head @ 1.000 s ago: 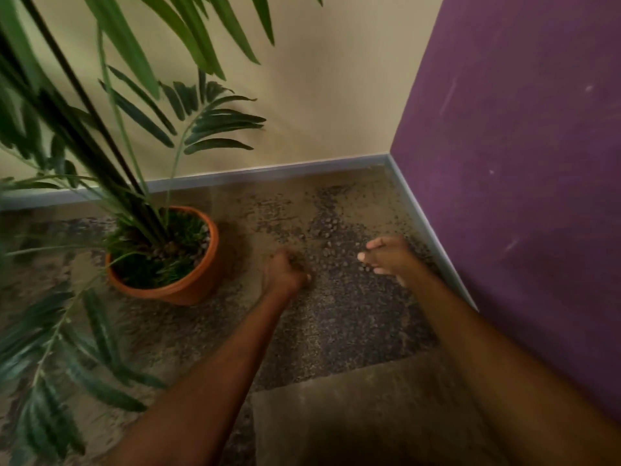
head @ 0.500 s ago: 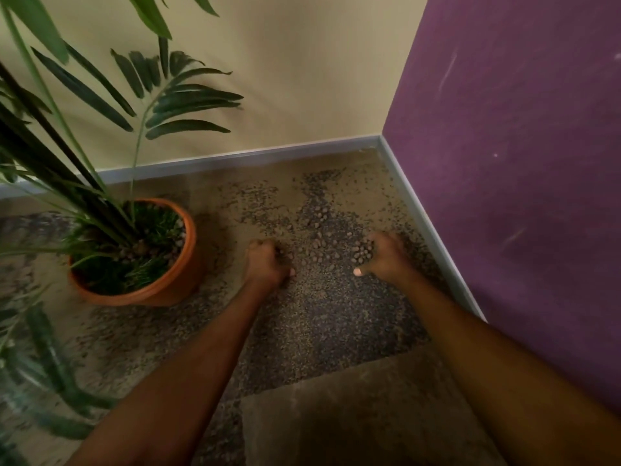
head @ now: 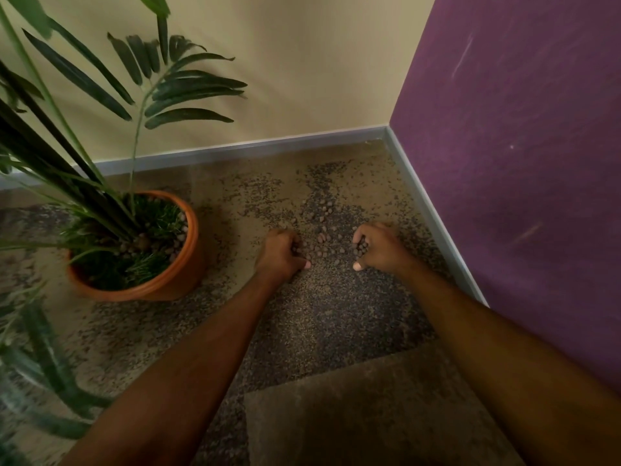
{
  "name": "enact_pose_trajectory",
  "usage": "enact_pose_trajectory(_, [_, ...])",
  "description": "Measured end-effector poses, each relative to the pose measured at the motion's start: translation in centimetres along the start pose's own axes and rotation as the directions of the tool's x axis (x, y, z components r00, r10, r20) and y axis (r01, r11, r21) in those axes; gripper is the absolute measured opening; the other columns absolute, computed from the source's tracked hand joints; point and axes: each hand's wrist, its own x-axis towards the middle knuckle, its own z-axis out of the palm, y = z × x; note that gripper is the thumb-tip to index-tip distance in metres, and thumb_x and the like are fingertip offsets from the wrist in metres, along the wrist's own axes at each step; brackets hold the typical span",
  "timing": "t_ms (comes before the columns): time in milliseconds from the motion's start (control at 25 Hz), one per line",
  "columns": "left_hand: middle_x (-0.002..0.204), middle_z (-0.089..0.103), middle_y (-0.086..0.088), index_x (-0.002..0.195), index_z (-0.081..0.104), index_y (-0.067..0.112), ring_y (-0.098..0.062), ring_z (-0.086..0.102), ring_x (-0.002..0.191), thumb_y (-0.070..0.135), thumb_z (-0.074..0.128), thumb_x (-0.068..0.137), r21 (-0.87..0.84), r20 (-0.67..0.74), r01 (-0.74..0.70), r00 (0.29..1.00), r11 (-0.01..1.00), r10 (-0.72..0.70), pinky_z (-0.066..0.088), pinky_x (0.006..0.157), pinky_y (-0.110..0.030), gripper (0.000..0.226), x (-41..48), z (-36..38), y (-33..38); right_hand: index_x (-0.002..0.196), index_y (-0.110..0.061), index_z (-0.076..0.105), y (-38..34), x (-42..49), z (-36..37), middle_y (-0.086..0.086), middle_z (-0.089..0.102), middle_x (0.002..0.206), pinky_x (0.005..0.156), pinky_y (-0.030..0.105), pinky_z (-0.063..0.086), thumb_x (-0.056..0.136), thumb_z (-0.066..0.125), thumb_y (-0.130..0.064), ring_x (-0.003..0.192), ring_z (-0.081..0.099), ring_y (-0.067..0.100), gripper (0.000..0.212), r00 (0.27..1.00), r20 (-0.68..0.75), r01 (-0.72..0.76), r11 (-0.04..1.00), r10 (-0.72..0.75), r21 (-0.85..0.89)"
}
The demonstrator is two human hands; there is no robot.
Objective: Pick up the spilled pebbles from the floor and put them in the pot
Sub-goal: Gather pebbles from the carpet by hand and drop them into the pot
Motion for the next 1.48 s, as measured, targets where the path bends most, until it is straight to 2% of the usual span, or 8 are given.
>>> enact_pose_trajectory(160, [0.126,0.065,-0.011,0.117,0.074,0.012,-0.027,0.064,0.115,0.018,0.093,0.075,-0.006,-0.020,0.005,1.000,1.000,-0.005,0.053,0.086,-0.032,0.047,0.1,0.4,0.5,0.101,-0.014,0.067,-0.3,0.3,0.5,0.002,0.049,0.109,0.078,0.028,0.044,0.061,0.097,-0.015,0.109,0.058,0.026,0.050,0.999,0.021,0.032,0.999,-0.032,-0.019])
enact_pose_trajectory(320, [0.118,0.075,-0.011,0.109,0.077,0.009,-0.026,0.074,0.106,0.010,0.084,0.085,-0.062,-0.008,0.016,1.000,0.998,-0.016,0.062,0.092,-0.039,0.025,-0.1,1.2,1.0,0.100,-0.015,0.067,-1.1,0.2,1.3,0.004,0.049,0.108,0.073,0.032,0.049,0.066,0.095,-0.014,0.105,0.061,0.030,0.044,0.999,0.035,0.027,1.000,-0.027,-0.009])
enact_pose_trajectory(520, [0.114,0.076,-0.010,0.105,0.080,0.013,-0.027,0.073,0.106,0.011,0.080,0.086,-0.025,-0.046,-0.006,0.999,1.000,0.005,0.060,0.092,-0.037,0.019,-0.7,1.6,1.8,0.100,-0.015,0.068,-2.4,0.0,2.5,0.013,0.056,0.125,0.082,0.030,0.043,0.066,0.094,-0.013,0.129,0.055,0.037,0.043,0.999,0.032,0.017,0.999,-0.016,-0.032])
enact_pose_trajectory(720, [0.117,0.074,-0.013,0.108,0.080,0.010,-0.030,0.071,0.109,0.009,0.073,0.090,-0.026,-0.047,-0.006,0.999,1.000,0.004,0.060,0.093,-0.041,0.020,-1.2,2.2,2.9,0.101,-0.021,0.065,-3.7,-0.8,3.5,0.003,0.056,0.116,0.084,0.038,0.056,0.064,0.095,-0.023,0.101,0.063,0.027,0.048,1.000,-0.018,-0.006,0.994,0.004,-0.112])
enact_pose_trajectory(960, [0.101,0.078,-0.011,0.097,0.080,0.011,-0.027,0.074,0.096,0.008,0.069,0.089,-0.081,-0.067,0.035,0.997,0.996,-0.041,0.062,0.082,-0.038,0.013,-1.7,2.9,3.7,0.098,-0.020,0.067,-5.7,-1.7,5.9,0.004,0.058,0.108,0.067,0.030,0.041,0.083,0.071,-0.009,0.091,0.062,0.027,0.019,0.985,-0.170,-0.011,0.985,-0.019,-0.173])
enact_pose_trajectory(1160, [0.088,0.080,-0.005,0.089,0.083,0.011,-0.020,0.072,0.080,0.007,0.071,0.087,-0.263,-0.072,0.061,0.994,0.963,-0.083,0.057,0.074,-0.031,0.013,-1.9,3.5,3.3,0.093,-0.019,0.068,-6.2,-1.4,5.9,-0.003,0.064,0.088,0.060,0.026,0.043,0.083,0.071,-0.008,0.080,0.064,0.020,0.016,0.976,-0.171,-0.128,0.990,0.137,0.061])
enact_pose_trajectory(1280, [0.085,0.080,-0.009,0.085,0.082,0.009,-0.026,0.076,0.077,0.002,0.072,0.087,-0.409,-0.077,0.094,0.988,0.908,-0.137,0.062,0.073,-0.035,0.012,-1.9,3.7,3.4,0.103,-0.015,0.071,-6.3,-1.3,5.7,0.004,0.071,0.089,0.070,0.036,0.062,0.086,0.069,-0.002,0.085,0.072,0.023,0.021,0.967,-0.131,-0.174,0.939,0.220,0.296])
enact_pose_trajectory(1480, [0.102,0.079,-0.028,0.086,0.075,0.008,-0.033,0.074,0.084,-0.007,0.070,0.091,-0.722,0.120,0.284,0.949,0.631,-0.291,0.065,0.091,-0.054,0.017,-2.4,3.7,3.7,0.099,-0.007,0.072,-6.3,-1.6,5.2,0.016,0.074,0.106,0.082,0.043,0.066,0.087,0.065,0.013,0.094,0.073,0.022,0.025,0.922,0.013,-0.309,0.714,0.387,0.628])
